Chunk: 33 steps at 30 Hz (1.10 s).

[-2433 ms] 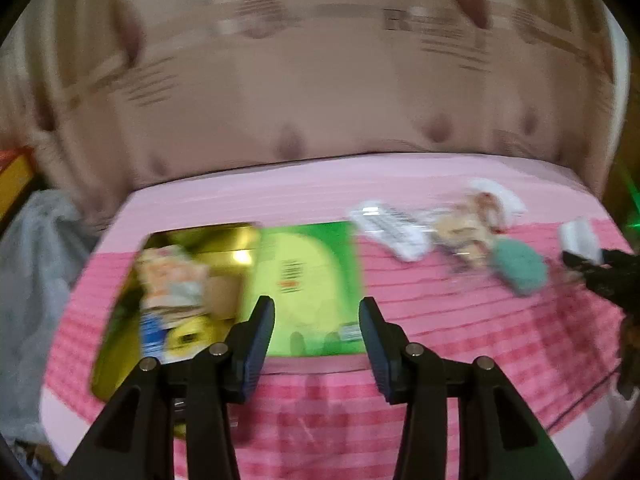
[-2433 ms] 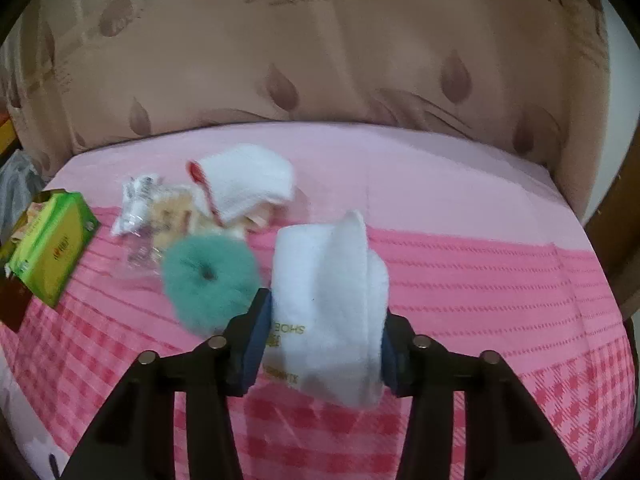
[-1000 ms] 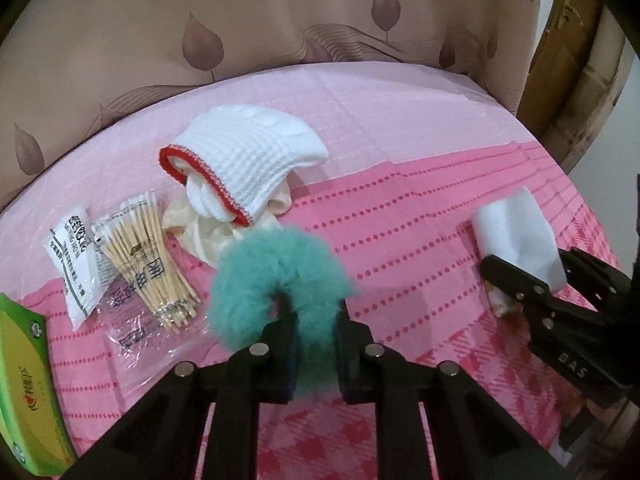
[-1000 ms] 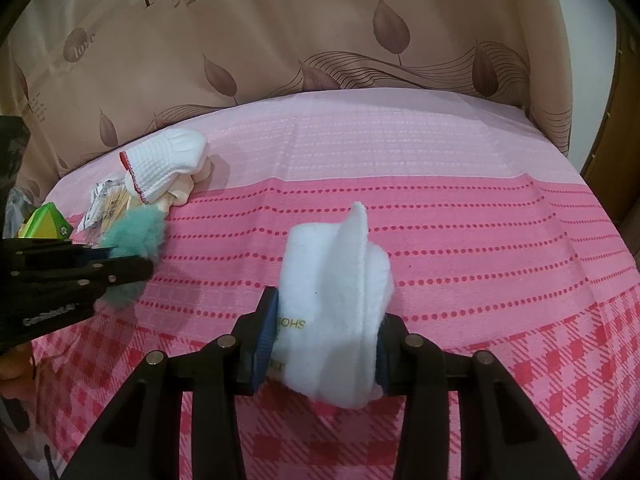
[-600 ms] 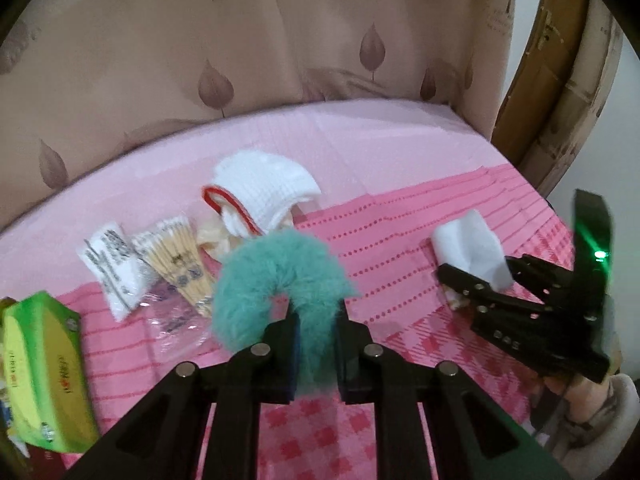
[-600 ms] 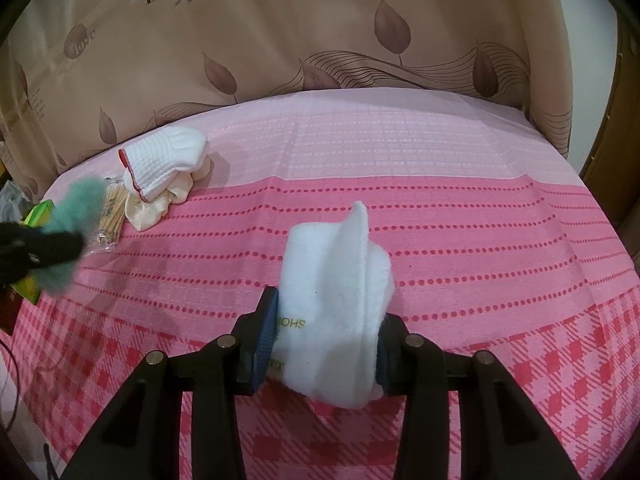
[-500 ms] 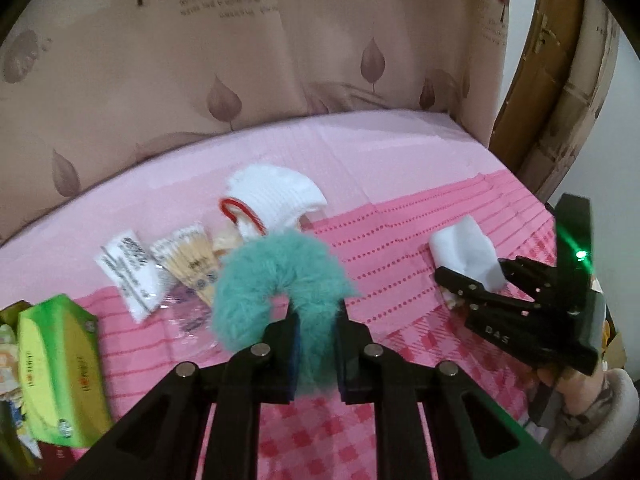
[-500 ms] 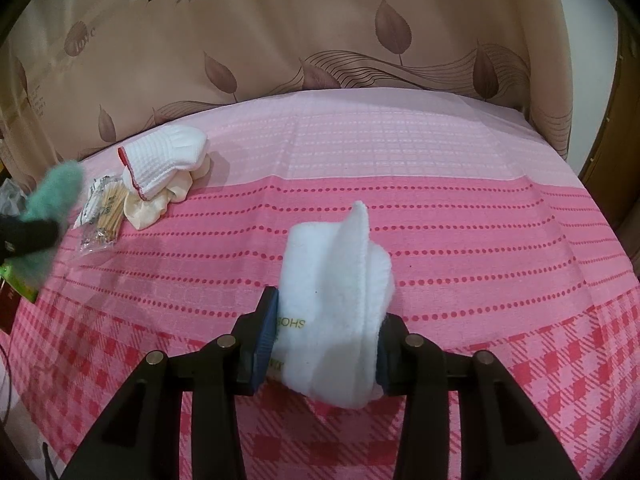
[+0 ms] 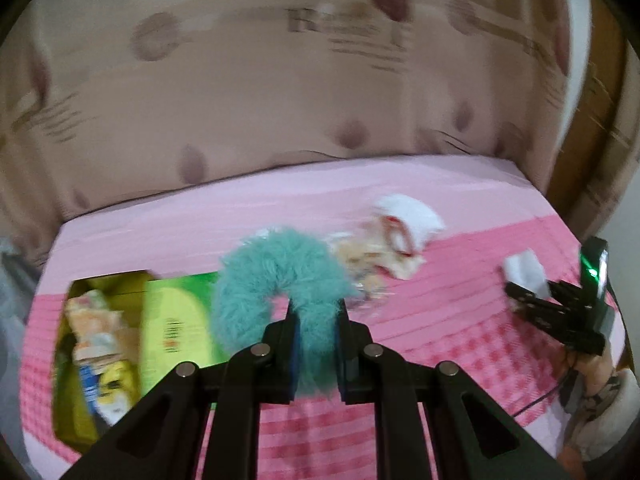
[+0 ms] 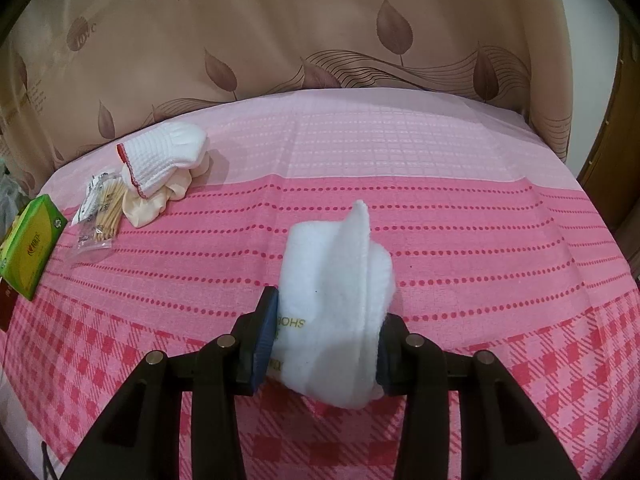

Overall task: Organize soft objects
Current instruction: 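Carry the teal scrunchie into the gold tin and open the left tool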

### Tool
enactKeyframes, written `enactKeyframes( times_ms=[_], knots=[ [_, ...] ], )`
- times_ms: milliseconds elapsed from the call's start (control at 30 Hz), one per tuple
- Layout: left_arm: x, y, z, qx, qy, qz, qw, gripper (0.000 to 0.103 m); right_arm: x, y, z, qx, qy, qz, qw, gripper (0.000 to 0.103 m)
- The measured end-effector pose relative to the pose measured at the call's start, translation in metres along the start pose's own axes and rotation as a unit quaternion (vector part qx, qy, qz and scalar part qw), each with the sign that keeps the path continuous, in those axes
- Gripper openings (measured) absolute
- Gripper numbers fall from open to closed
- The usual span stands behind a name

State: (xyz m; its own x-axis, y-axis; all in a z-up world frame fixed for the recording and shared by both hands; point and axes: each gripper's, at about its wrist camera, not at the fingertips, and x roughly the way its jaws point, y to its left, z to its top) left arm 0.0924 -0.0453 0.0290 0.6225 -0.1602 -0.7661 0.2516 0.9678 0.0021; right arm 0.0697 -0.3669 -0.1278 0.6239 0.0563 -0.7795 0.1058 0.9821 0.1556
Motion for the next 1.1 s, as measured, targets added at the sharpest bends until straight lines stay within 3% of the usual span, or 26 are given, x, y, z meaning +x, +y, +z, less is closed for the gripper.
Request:
enactKeyframes(
  times_ms=[267,533,800,1100],
  knots=[
    [-0.023,0.087,-0.013,-0.046,-0.005,0.076,0.996,0.014,0.0,0.001,0.0,-0.006,0.002,-0.005,1.0,0.041],
    [-0.029,0.173,-0.04,-0.101,0.017,0.138,0.9852,0.014,0.001,0.002,0.0,-0.012,0.003,-0.01,1.0,0.041],
    [-0.006,0.228,-0.076,-0.142,0.058,0.147,0.9771,0.014,0.002,0.005,-0.001,-0.018,0.004,-0.017,1.0,0.041],
    [0.019,0.247,-0.099,-0.155,0.082,0.132,0.9756,0.014,0.005,0.008,-0.003,-0.024,0.006,-0.025,0.999,0.042]
  ],
)
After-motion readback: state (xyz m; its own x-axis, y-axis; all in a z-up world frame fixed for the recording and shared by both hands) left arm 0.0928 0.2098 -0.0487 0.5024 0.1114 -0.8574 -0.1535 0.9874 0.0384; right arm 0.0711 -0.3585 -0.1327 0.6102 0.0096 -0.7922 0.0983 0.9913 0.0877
